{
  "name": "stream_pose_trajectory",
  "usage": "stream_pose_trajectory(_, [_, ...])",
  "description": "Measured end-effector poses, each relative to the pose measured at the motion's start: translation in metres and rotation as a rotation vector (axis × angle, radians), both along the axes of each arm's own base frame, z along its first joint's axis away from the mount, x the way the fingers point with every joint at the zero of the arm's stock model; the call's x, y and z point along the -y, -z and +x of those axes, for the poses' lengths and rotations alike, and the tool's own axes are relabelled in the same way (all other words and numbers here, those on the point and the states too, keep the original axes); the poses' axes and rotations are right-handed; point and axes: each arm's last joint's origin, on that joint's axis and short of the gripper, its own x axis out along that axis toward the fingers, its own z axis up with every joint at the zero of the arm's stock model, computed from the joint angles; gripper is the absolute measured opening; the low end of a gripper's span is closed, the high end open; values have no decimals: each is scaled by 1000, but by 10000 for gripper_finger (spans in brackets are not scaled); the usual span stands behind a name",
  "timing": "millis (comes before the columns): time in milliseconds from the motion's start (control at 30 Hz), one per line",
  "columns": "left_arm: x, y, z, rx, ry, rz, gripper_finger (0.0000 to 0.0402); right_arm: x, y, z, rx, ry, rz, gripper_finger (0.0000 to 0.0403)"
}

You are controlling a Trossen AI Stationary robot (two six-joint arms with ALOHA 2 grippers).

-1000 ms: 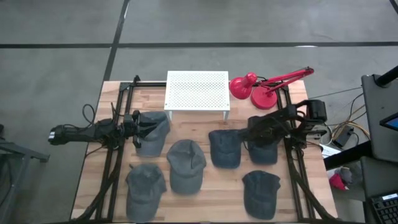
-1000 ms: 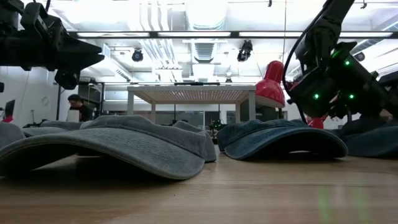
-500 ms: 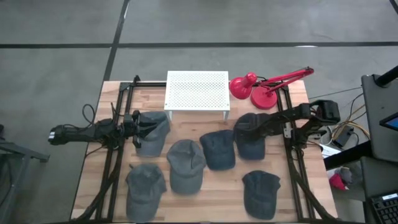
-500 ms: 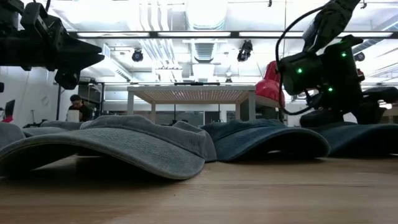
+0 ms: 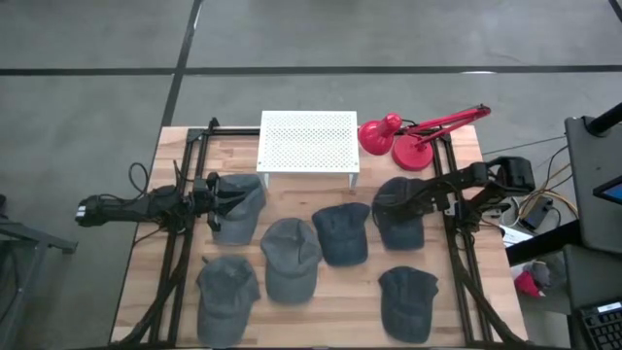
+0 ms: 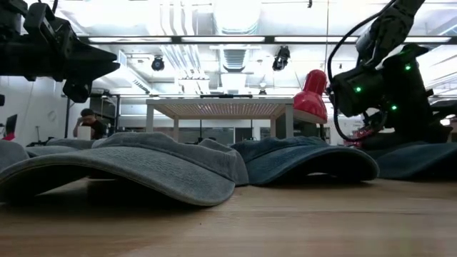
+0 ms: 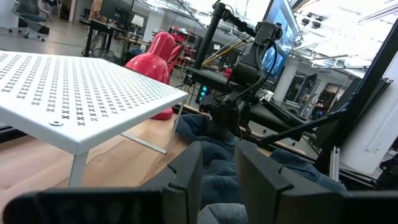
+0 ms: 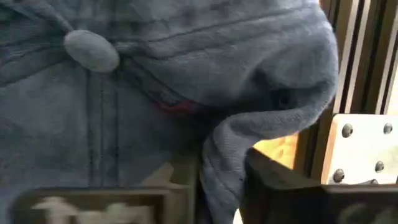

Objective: Pick & Place hat
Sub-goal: Put the top right black cap on the shelf

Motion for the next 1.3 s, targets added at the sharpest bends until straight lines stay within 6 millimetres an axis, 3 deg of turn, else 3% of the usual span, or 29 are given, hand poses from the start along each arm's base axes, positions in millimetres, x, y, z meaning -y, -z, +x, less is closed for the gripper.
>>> stream_pose_trajectory(100, [0,0,0,0,0,0,99,0,-4,-2,5,-13,13,16])
stream_pose_trajectory(367, [0,0,0,0,0,0,99,-4,-29,-10,111,-50,115,10])
stream_pose_trajectory(767, [0,0,0,0,0,0,99,-9,-112,-36,346,-159,164,9])
stream_pose_trajectory(1033, [0,0,0,-1,0,0,99,-11,-180,-43,777,-361,115,9])
stream_pose_trajectory(1300, [0,0,0,-1,0,0,99,-8,-235,-19,1258,-538,-80,9])
